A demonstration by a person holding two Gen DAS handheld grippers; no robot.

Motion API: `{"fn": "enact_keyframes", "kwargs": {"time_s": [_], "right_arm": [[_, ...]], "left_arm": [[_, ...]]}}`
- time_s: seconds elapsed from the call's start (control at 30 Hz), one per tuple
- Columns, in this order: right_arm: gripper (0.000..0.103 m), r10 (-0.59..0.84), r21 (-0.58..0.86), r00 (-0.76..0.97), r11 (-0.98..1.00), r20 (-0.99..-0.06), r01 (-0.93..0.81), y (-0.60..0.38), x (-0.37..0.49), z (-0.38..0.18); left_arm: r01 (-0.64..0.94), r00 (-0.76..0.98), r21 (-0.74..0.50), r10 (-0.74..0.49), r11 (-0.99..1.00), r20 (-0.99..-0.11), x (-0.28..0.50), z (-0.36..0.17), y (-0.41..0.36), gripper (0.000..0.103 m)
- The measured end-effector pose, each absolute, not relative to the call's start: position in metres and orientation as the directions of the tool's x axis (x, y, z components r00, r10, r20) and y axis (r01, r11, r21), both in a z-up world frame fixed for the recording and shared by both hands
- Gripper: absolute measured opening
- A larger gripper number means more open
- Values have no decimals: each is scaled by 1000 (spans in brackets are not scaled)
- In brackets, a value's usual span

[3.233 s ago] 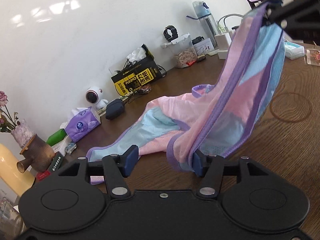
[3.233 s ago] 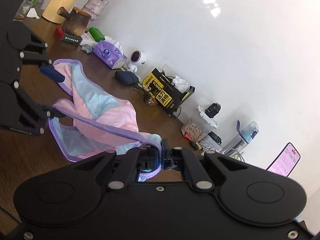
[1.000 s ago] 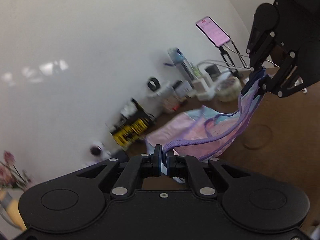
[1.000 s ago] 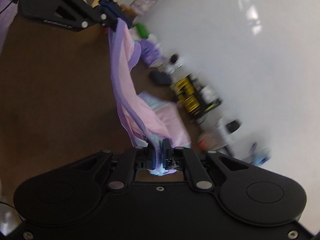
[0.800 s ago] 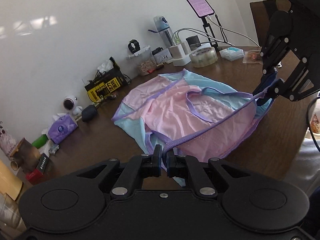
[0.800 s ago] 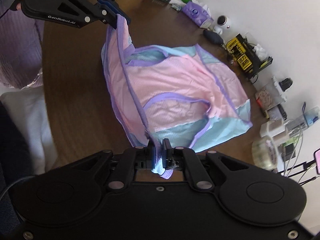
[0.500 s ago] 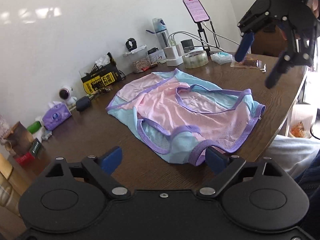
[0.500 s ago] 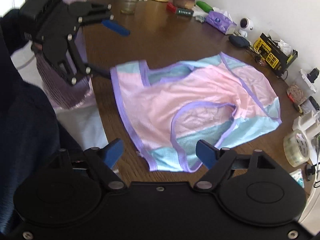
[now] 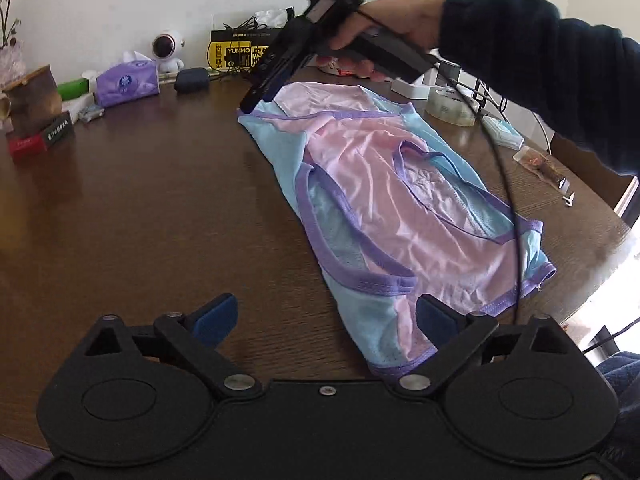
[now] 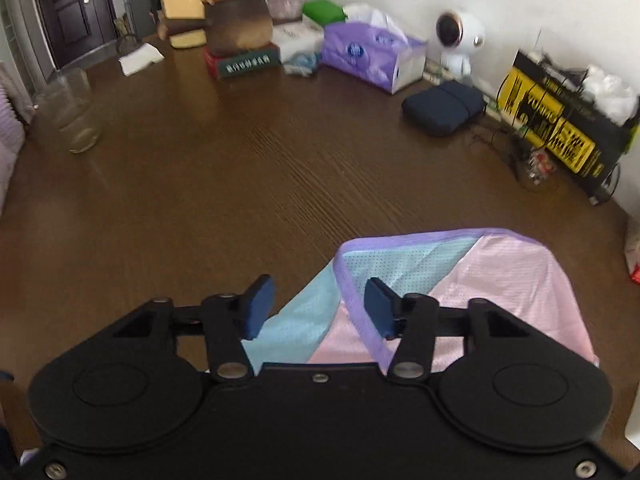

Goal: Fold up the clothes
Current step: 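Grasp the garment's end with the right gripper and fold it lengthwise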

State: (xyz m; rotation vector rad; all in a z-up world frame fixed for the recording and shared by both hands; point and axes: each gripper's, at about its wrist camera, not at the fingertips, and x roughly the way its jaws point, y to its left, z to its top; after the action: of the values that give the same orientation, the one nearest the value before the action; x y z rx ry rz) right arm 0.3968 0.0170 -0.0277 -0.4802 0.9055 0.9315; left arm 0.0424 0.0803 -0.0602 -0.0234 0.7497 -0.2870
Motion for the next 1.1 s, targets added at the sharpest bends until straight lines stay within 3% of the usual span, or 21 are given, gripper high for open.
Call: {"fn": "enact_keyframes", "kwargs": {"time_s": [0.07,0.1,0.13,0.17,0.23,0.27,0.3,0.37,0.47,0.6,0.77,0.83,0.87,0.9,0.93,0.97,1.03,1.1], "right_arm": [[41,448,-6,292,538,-845,-843,32,405,-43],[29,447,-4,287,535,-847,-845,35,408,-46],[12,448,0,280,530,-849,-848,38,410,-49],[7,451,-1,281,527,-847,-850,39,411,-49],[6,465,-8,301,532,-833,-847,36,412,-44],[5,476,-14,320,541,-819,-841,34,413,-40],[5,505,-3,353,569,-788,-822,26,416,-31],[5,558,28,422,625,-714,-780,9,425,-11],[5,596,75,471,667,-650,-741,-28,432,8],[5,587,105,518,718,-623,-688,-86,427,2],[10,460,136,522,829,-718,-543,-136,445,-43],[32,433,118,521,839,-736,-531,-140,444,-48],[36,447,123,527,834,-723,-538,-142,442,-45],[48,464,130,533,827,-708,-546,-144,440,-41],[66,489,145,540,818,-686,-556,-146,440,-33],[72,507,153,545,810,-668,-566,-147,439,-27],[73,534,147,522,779,-665,-610,-131,448,-20],[73,548,132,495,749,-675,-649,-107,459,-16]], "left_arm": [[238,684,-161,-283,958,-673,46,-63,79,91],[228,675,-177,-287,957,-680,48,-67,82,80],[221,666,-190,-290,957,-687,52,-69,83,75],[212,676,-188,-283,959,-681,54,-69,84,70],[202,676,-189,-276,961,-683,60,-70,85,56],[200,674,-193,-278,961,-685,63,-70,85,45],[196,669,-199,-279,960,-689,65,-70,85,27],[192,663,-213,-287,958,-691,68,-71,85,10],[207,728,-153,-257,966,-636,60,-64,75,6],[329,762,-107,-331,938,-556,49,-50,47,5],[445,724,-78,-410,892,-554,50,-60,9,11],[457,717,-68,-413,887,-562,45,-58,10,28],[460,715,-69,-416,885,-562,43,-57,13,45],[451,723,-95,-426,887,-544,40,-53,23,61],[441,731,-121,-434,889,-526,38,-49,33,66],[426,740,-149,-438,892,-510,36,-46,42,72],[373,754,-189,-415,909,-508,40,-44,58,72],[301,749,-191,-355,934,-559,54,-49,59,69]]}}
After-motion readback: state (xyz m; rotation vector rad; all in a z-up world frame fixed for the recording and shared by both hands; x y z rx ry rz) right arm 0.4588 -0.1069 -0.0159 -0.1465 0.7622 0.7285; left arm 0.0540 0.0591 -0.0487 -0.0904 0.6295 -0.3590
